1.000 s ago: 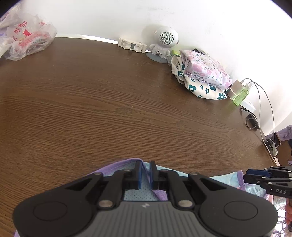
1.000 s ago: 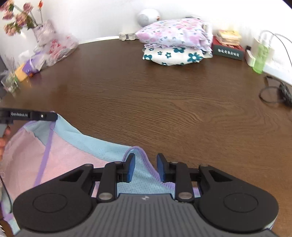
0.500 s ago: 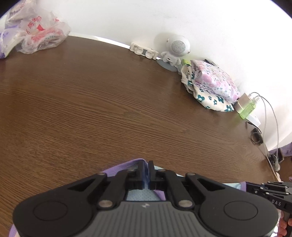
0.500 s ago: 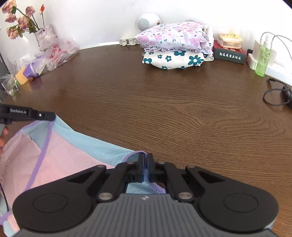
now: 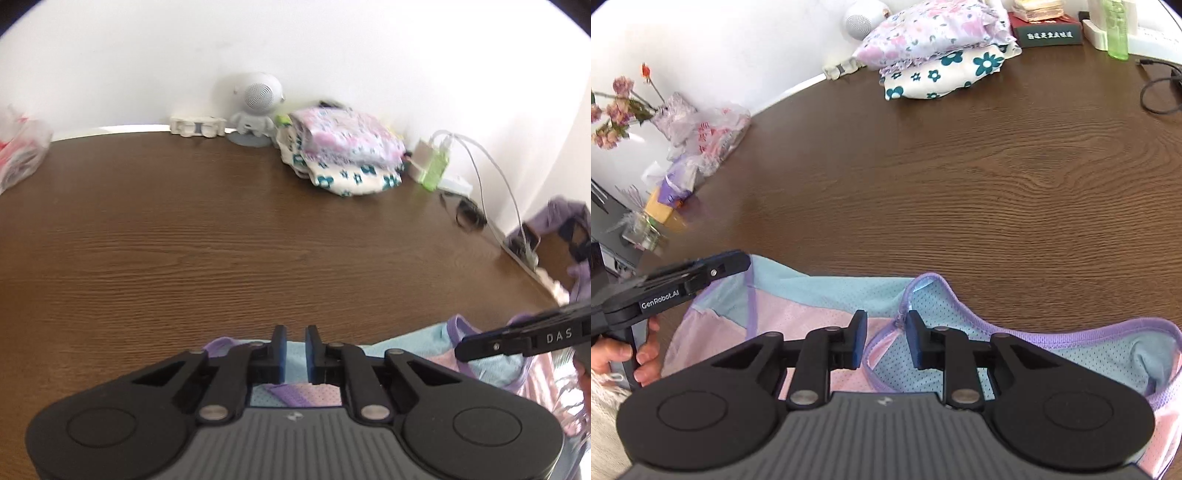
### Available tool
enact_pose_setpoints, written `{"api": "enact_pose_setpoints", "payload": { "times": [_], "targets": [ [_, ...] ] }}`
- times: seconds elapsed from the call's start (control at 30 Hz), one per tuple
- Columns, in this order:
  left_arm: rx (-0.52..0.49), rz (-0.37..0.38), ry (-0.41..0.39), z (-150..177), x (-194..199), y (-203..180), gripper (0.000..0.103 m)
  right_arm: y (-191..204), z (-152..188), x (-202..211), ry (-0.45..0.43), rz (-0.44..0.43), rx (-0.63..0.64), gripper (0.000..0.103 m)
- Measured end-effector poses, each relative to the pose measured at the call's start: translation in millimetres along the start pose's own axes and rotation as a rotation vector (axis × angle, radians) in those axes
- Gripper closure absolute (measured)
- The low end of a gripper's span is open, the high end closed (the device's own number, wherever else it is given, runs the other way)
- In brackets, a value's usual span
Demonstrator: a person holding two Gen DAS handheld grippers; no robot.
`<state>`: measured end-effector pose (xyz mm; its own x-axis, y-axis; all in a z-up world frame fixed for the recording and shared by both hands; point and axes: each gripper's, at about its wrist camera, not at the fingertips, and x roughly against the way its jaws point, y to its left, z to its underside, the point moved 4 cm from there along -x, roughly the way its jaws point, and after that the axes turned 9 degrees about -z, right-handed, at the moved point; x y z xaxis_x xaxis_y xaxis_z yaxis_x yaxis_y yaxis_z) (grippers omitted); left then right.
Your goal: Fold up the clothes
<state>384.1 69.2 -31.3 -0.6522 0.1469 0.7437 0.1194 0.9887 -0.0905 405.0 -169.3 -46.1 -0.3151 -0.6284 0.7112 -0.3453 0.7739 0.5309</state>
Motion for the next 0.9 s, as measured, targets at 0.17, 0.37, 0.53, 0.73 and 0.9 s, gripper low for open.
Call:
{"api": "enact_pose_setpoints", "payload": {
  "times": [0.17, 0.37, 0.53, 0.73, 0.9],
  "targets": [
    [0.001, -0.051, 0.009, 4, -11, 3, 0.103, -8, 7, 8, -0.001, 0.034, 0.025, 0.101],
    [0.052, -0.127, -0.042, 6, -4, 11, 0.101, -18, 7, 14, -0.022, 0.02, 0.0, 0.099],
    [0.076, -0.116, -0.138, 4, 38, 19, 0.096, -17, 4, 30, -0.062, -0.021, -0.025, 0.09],
    [-0.038, -0.024, -0.078, 42, 86, -7, 0.096, -4, 20, 35, -0.032, -0.055, 0.009, 0.065],
    [-0.109, 0.082, -0.026, 97, 121, -38, 0.096, 0, 37, 26, 0.006, -0.015, 0.074, 0.067]
  ]
}}
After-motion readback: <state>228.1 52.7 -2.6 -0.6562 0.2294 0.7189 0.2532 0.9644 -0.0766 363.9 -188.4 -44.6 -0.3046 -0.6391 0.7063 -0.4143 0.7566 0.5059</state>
